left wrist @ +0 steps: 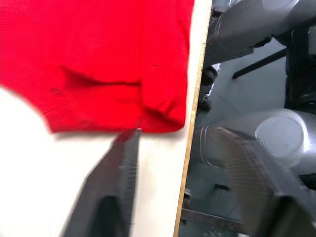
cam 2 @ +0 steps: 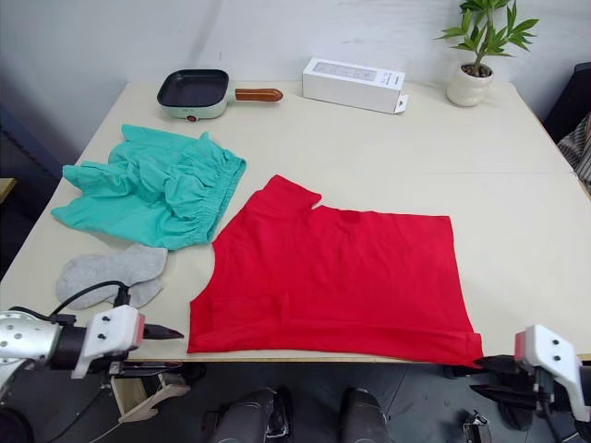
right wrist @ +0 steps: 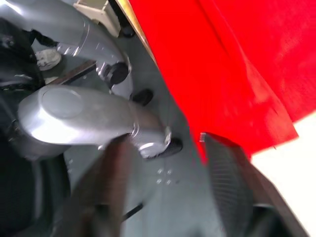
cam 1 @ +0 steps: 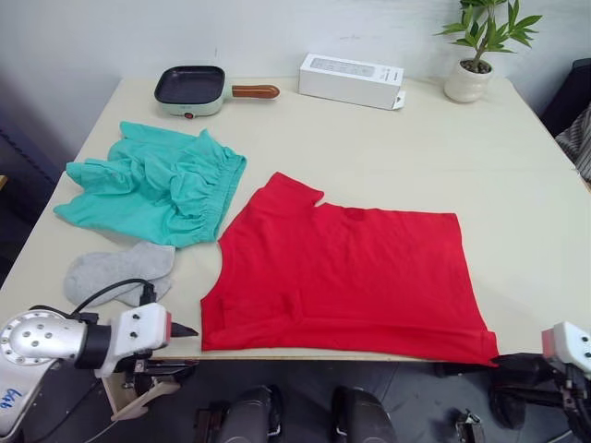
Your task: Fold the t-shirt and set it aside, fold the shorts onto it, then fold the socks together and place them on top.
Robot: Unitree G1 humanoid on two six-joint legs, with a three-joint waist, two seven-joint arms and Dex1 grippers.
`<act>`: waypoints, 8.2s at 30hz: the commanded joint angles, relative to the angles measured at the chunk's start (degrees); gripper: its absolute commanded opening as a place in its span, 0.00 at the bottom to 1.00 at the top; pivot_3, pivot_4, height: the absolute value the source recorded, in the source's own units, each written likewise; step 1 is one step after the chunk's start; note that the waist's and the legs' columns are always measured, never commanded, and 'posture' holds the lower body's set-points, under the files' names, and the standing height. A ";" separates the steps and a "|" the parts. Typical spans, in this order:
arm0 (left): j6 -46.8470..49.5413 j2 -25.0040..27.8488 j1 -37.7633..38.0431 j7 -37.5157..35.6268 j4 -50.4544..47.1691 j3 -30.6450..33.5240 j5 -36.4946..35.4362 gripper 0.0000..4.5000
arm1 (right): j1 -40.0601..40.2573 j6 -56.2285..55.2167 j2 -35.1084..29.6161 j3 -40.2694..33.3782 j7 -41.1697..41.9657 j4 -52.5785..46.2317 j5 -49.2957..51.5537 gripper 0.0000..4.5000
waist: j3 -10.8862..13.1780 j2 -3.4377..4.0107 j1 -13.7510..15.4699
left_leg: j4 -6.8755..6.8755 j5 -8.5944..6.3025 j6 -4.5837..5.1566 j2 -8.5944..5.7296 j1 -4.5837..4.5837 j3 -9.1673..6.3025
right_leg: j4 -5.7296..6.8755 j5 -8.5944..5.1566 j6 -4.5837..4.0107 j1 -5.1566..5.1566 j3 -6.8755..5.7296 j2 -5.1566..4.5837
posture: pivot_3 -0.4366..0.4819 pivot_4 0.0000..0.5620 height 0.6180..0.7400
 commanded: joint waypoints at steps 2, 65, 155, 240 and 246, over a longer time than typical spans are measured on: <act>9.90 3.19 -7.58 -2.40 3.44 2.55 -8.02 0.89 | -8.38 5.70 -4.56 -1.05 2.01 7.69 2.35 0.87 | 0.02 0.00 -0.15 | 0.02 0.01 0.00 0.01 0.01 -0.02 | 0.00 0.00 -0.03 0.00 0.00 0.01 | 0.48 0.27 1.00; -6.50 -35.70 -82.50 21.42 90.72 -17.77 20.02 0.00 | -91.71 -13.36 21.54 22.91 -25.61 81.14 -26.38 0.01 | 0.55 -0.48 -2.07 | 1.38 0.69 0.16 0.02 -0.87 0.47 | 1.98 0.17 0.33 -1.06 0.01 0.70 | 0.48 0.27 1.00; -4.05 -42.06 -83.11 21.85 90.01 -21.82 23.06 0.00 | -80.45 -16.78 12.07 27.04 -5.09 71.57 -22.45 0.00 | 0.57 -0.51 -1.60 | 1.86 0.54 0.31 -0.13 -0.92 0.40 | 2.24 0.19 0.37 -0.99 -0.14 0.37 | 0.48 0.27 1.00; 6.41 -32.04 -45.32 27.77 22.96 -26.86 -2.03 0.00 | -35.54 0.77 29.48 31.78 -45.53 -12.16 -2.10 0.10 | 0.50 -0.51 -0.08 | 1.83 -0.06 0.18 0.02 -0.62 0.59 | 1.99 0.14 0.30 -0.92 0.55 0.08 | 0.48 0.27 1.00; 7.51 -35.94 -39.51 36.57 21.35 -28.46 6.22 0.00 | -36.44 -4.71 42.23 40.97 -57.87 -7.63 -17.57 0.01 | 0.48 -0.55 -0.33 | 1.87 -0.01 0.24 0.14 -0.77 0.67 | 2.14 0.14 0.30 -1.06 0.43 0.64 | 0.48 0.27 1.00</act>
